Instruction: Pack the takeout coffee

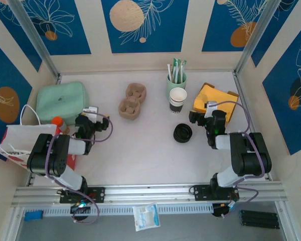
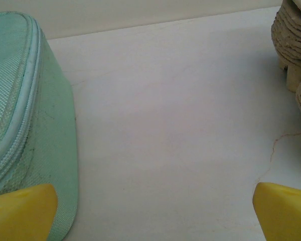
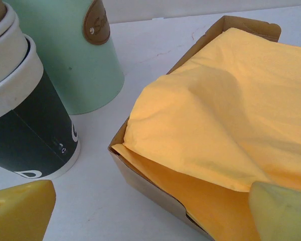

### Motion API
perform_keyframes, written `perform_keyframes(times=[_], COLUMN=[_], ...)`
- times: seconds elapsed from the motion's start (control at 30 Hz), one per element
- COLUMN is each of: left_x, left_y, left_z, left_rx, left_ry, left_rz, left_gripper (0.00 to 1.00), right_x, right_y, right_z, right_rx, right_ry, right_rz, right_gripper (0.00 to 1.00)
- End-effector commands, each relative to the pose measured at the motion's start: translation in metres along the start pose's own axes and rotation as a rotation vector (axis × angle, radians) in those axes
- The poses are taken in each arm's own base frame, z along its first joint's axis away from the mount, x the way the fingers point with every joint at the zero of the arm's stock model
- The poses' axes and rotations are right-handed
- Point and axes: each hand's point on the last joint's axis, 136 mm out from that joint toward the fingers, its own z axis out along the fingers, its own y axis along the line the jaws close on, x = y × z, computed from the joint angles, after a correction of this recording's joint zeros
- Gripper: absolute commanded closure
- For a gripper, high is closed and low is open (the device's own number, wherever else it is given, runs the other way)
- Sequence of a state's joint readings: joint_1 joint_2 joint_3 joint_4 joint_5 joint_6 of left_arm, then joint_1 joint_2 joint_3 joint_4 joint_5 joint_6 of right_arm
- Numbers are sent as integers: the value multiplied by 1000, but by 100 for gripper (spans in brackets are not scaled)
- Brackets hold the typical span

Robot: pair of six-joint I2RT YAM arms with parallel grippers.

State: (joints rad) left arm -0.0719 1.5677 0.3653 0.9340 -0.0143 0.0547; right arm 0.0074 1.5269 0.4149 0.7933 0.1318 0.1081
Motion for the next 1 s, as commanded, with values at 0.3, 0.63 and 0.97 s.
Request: perform_keyframes(times=[0.3, 0.63, 0.97], left_x=[-6, -6, -6], left_y=[4, 5, 6], left_z=[2, 3, 4], left_rx=[-9, -8, -9], left_ry=[-10, -4, 0], left_rz=[-7, -14, -15], left_gripper=[0, 1, 1], right_x=[-6, -6, -5], right_y=[-1, -2, -1], right_z=[-1, -1, -1], right_rx=[11, 12, 9], right_ry=[-24, -26, -22], right_rz=[-1, 2, 2], right_gripper=[1, 1, 1])
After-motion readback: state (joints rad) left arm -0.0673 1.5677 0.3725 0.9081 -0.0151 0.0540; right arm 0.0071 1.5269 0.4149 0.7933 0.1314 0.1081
